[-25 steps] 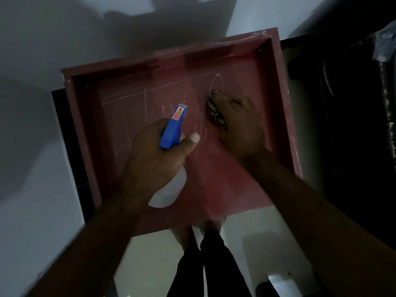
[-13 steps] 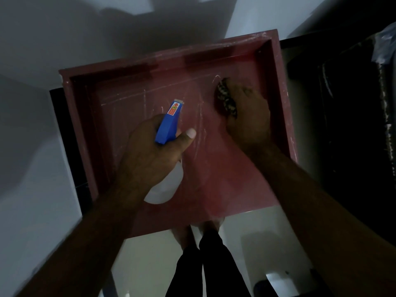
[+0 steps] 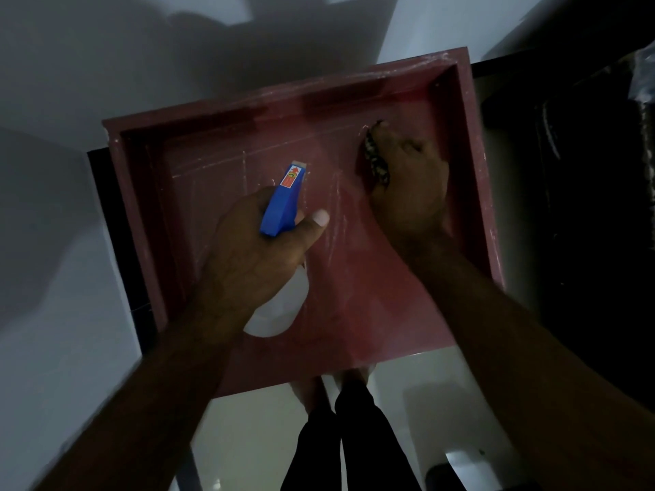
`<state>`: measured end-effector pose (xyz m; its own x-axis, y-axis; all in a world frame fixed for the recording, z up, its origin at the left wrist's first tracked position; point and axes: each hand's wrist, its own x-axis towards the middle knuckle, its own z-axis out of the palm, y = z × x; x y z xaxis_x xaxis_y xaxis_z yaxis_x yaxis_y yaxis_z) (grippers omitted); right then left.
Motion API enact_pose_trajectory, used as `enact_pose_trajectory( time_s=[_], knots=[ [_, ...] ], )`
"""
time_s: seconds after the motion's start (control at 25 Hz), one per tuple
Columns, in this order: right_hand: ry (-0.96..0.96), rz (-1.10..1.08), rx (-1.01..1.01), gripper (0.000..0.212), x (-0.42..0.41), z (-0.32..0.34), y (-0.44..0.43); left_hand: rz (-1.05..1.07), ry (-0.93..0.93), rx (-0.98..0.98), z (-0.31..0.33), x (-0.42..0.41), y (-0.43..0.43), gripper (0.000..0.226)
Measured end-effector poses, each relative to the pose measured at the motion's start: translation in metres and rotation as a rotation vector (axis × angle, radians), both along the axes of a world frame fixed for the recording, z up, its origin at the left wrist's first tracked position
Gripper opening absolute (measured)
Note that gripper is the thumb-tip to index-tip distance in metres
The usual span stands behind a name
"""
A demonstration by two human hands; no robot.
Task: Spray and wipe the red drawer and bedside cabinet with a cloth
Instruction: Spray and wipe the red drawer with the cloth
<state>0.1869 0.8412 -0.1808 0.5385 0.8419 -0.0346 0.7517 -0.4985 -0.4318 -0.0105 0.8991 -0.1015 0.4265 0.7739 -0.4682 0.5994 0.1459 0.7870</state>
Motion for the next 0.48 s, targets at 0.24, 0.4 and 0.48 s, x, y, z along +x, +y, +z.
enact_pose_trajectory(
  time_s=[0.24,0.4,0.48],
  knots=[
    [-0.006,0.148,0.008,0.051,0.0,-0.004,0.009,0.024,-0.009,-0.027,-0.004,0.001,-0.004,0.04],
    [0.02,-0.056,0.039,0.054,0.003,-0.006,0.012,0.042,0.002,-0.009,-0.002,-0.002,-0.005,0.038],
    [0.033,0.087,0.071,0.05,-0.009,-0.005,0.017,0.064,0.021,-0.014,-0.001,-0.001,-0.005,0.037]
  ],
)
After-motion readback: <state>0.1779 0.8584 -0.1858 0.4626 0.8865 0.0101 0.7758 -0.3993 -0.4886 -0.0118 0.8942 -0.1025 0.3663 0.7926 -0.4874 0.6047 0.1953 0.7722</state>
